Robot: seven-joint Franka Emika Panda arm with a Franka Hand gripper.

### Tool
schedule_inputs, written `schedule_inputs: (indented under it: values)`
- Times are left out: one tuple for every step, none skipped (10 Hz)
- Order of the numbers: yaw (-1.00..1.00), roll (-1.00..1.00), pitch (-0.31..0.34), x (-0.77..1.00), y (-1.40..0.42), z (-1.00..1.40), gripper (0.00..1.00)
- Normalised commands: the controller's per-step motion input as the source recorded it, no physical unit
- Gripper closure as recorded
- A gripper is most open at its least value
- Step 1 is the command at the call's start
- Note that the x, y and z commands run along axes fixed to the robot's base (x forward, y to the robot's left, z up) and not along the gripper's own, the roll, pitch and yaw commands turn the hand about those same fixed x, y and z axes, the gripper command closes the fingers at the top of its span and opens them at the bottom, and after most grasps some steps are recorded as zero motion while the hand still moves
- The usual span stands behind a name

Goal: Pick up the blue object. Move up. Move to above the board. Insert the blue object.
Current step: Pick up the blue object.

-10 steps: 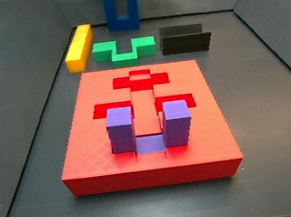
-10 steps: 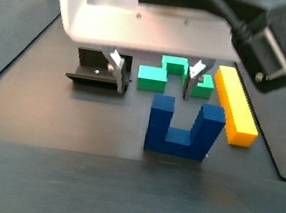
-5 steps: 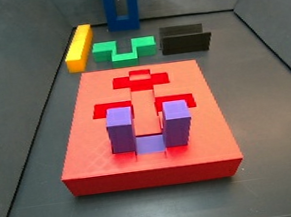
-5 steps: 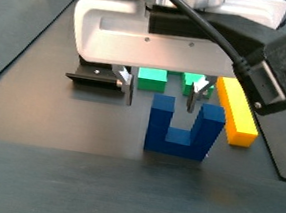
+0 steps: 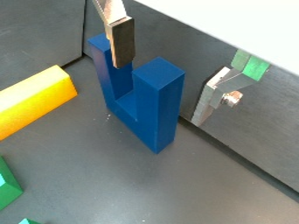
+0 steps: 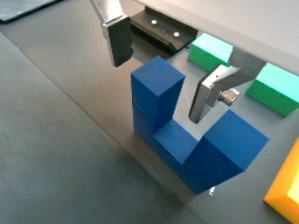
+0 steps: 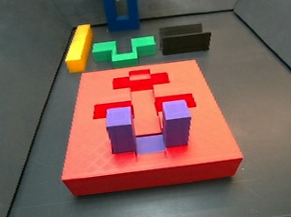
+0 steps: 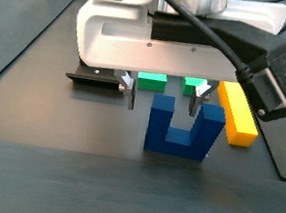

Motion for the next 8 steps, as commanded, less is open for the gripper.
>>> schedule_inputs:
  values:
    - [0.00,0.22,-0.006,-0.07,0.00,-0.31,0.00]
    - [0.00,0.17,0.000,-0.12,0.00,-0.05,0.00]
    - [0.00,0.01,0.000,0.00,0.00,0.00,0.00]
    - [0.00,0.01,0.000,0.00,0.00,0.00,0.00]
    - [0.00,0.01,0.000,0.00,0.00,0.00,0.00]
    - [0.00,0.00,0.000,0.00,0.00,0.00,0.00]
    - [0.00,0.00,0.000,0.00,0.00,0.00,0.00]
    - [0.00,0.00,0.000,0.00,0.00,0.00,1.00]
